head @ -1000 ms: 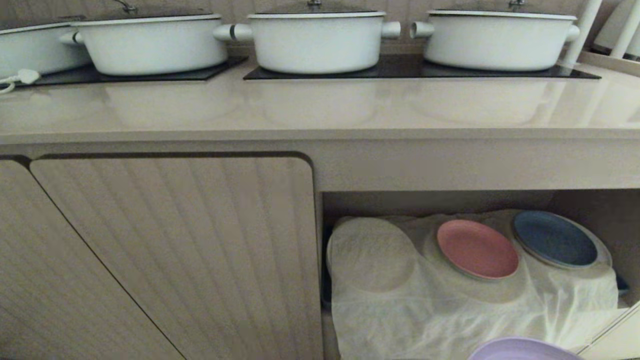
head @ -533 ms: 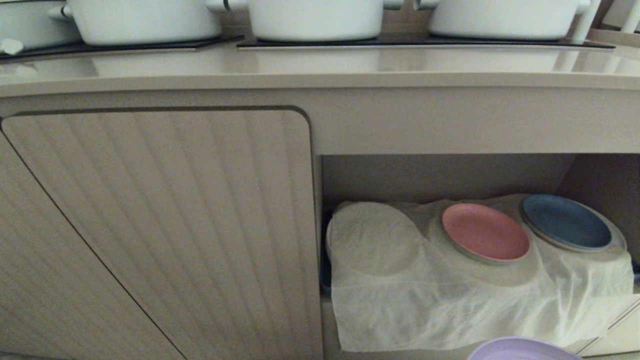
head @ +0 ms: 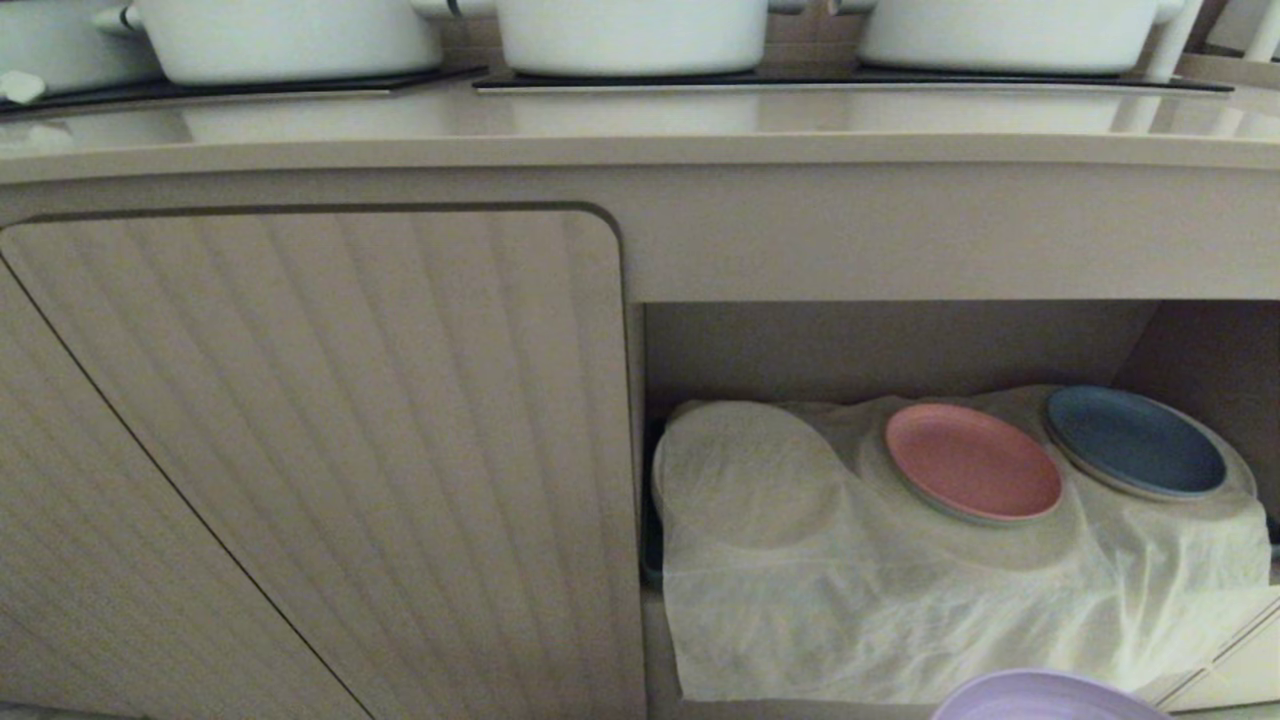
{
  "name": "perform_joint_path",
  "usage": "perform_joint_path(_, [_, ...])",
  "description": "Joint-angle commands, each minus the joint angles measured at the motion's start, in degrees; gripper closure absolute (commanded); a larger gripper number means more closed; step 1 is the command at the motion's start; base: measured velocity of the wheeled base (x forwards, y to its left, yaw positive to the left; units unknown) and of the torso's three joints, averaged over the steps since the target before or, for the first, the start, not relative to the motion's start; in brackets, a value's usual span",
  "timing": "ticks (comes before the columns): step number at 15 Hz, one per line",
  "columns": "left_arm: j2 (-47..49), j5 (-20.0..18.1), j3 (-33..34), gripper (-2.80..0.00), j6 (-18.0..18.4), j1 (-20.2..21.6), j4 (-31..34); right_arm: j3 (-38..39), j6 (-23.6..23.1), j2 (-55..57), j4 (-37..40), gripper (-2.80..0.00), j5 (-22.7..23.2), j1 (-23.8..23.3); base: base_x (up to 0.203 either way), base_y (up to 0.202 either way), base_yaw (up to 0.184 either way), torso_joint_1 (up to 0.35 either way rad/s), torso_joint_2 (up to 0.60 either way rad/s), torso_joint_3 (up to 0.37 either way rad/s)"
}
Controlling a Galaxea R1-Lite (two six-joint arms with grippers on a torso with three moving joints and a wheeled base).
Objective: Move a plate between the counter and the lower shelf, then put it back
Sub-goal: Put the plate in the cupboard
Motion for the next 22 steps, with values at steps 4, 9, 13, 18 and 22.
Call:
perform_joint_path(4, [0.1, 0.0, 0.0, 0.0, 0.0, 0.0, 0.0, 0.2, -0.1, 0.1, 0.2, 0.0, 0.1, -0.1, 0.0, 0.0, 0.0, 0.0, 0.0, 0.0])
perform_joint_path(9, [0.1, 0.0, 0.0, 0.0, 0.0, 0.0, 0.0, 0.6, -0.1, 0.3, 0.1, 0.0, -0.1, -0.7, 0.0, 0.0, 0.0, 0.0, 0.0, 0.0])
perform_joint_path(13, [0.1, 0.0, 0.0, 0.0, 0.0, 0.0, 0.0, 2.3, -0.1, 2.2, -2.1, 0.0, -1.3, -0.7, 0.0, 0.0, 0.0, 0.0, 0.0, 0.0])
perform_joint_path(18, [0.1, 0.0, 0.0, 0.0, 0.0, 0.0, 0.0, 9.2, 0.5, 5.4, -13.6, 0.0, -3.3, -0.6, 0.0, 0.0, 0.0, 0.0, 0.0, 0.0])
perform_joint_path(22, [0.1, 0.0, 0.0, 0.0, 0.0, 0.0, 0.0, 10.7, 0.7, 10.0, -18.4, 0.0, -3.3, -0.4, 0.0, 0.0, 0.0, 0.0, 0.0, 0.0])
